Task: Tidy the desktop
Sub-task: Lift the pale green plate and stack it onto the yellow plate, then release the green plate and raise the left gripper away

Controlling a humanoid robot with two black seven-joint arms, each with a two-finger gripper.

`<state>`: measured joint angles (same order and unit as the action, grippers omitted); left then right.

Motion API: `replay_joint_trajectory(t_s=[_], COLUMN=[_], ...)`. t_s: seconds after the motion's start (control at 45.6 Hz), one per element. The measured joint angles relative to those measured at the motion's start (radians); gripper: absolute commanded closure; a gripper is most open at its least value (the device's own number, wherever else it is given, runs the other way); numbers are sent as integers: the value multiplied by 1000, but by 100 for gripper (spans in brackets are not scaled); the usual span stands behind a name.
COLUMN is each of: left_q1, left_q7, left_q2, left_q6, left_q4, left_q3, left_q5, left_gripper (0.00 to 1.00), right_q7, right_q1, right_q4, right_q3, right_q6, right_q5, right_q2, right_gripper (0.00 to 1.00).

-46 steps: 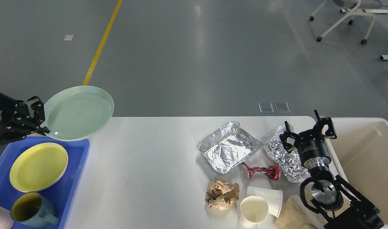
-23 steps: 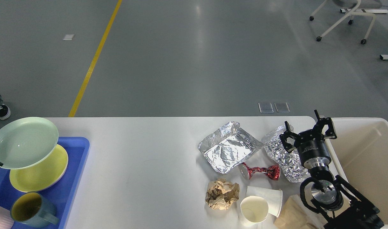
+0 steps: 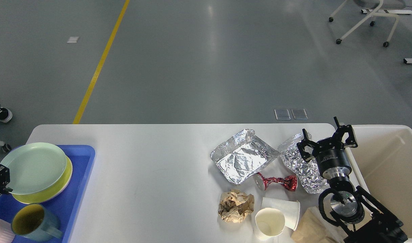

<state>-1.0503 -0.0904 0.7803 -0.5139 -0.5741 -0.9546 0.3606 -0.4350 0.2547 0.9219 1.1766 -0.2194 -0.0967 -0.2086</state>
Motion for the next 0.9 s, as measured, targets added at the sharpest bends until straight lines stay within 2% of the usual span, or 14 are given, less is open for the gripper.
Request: replay_joint_trajectory(t_s=[0.329, 0.394, 0.526, 0.591, 0.745, 0.898], left_q1=[16, 18, 19, 19, 19, 11], left_q7=[0, 0, 0, 0, 0, 0], left_q2=[-17, -17, -12, -10, -16, -15], left_q6=[3, 4, 18, 50, 123, 129], left_q4=[2, 2, 2, 2, 2, 2], left_q3=[9, 9, 10, 10, 10, 10], left_q5=[0, 0, 0, 0, 0, 0], left_gripper=[98, 85, 43, 29, 19, 12], right_q7=[0, 0, 0, 0, 0, 0], right_q1=[0, 0, 0, 0, 0, 0], right_q4=[0, 0, 0, 0, 0, 0], right_q3=[0, 0, 0, 0, 0, 0], right_q6=[0, 0, 0, 0, 0, 0], right_q5=[0, 0, 0, 0, 0, 0], right_q2=[0, 0, 0, 0, 0, 0], right_gripper=[0, 0, 0, 0, 0, 0])
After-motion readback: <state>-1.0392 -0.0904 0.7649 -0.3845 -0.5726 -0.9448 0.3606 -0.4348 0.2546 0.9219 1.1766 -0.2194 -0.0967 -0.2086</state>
